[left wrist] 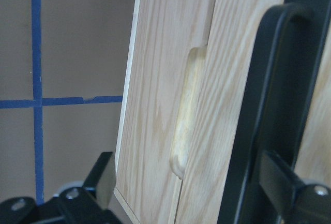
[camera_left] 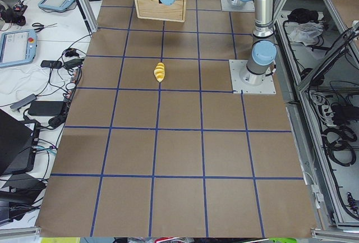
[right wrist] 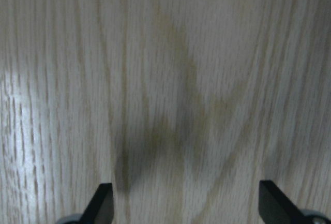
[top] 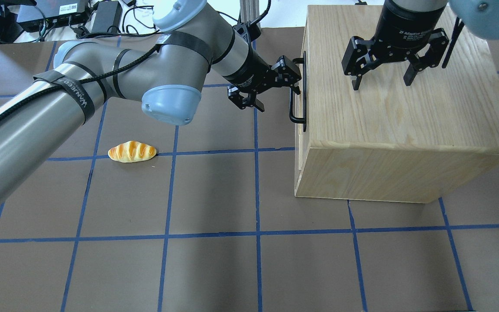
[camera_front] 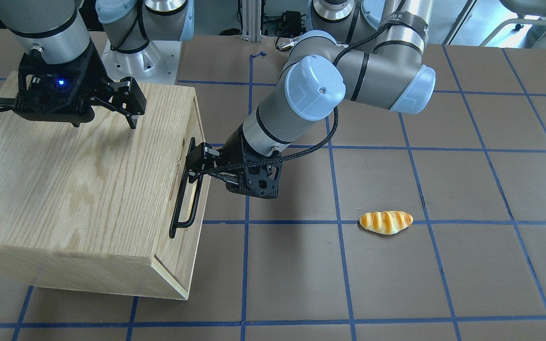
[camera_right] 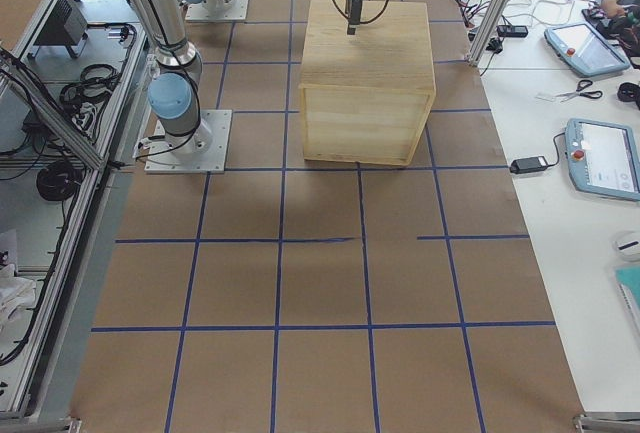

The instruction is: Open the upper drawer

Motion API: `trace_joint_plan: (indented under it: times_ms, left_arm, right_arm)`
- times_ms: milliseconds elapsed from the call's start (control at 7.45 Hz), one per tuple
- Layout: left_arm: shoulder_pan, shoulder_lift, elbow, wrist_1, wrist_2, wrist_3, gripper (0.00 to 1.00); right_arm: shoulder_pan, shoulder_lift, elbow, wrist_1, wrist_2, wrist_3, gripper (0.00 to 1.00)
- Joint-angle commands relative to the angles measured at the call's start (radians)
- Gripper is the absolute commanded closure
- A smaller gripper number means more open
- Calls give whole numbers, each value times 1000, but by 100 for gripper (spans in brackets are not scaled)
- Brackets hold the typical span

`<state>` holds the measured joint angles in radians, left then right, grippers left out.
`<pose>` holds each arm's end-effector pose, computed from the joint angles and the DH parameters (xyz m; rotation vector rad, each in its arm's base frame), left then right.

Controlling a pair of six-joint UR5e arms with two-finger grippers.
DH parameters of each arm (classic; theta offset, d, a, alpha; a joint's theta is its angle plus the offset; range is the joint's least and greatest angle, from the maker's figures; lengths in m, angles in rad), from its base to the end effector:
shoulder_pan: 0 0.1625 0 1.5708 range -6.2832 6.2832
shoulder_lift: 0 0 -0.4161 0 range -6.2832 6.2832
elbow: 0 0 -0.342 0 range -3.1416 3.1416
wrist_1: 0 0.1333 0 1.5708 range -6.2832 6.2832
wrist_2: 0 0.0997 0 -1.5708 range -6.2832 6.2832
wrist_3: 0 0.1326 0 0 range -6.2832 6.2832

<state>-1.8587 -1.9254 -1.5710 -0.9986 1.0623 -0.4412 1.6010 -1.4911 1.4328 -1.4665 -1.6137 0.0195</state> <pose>-0.3565 -0.5071 0.3423 0.1252 -2.5895 0.0241 0.1417 -0.4640 0.4603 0.0181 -3.0967 -0.0696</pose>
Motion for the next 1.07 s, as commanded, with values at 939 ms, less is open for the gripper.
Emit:
trace_joint_plan:
  times_ms: [939]
  left_arm:
    - [-8,18,-14,-11,146,117,0]
  right_arm:
    - [0,0,0,0,0,0,0]
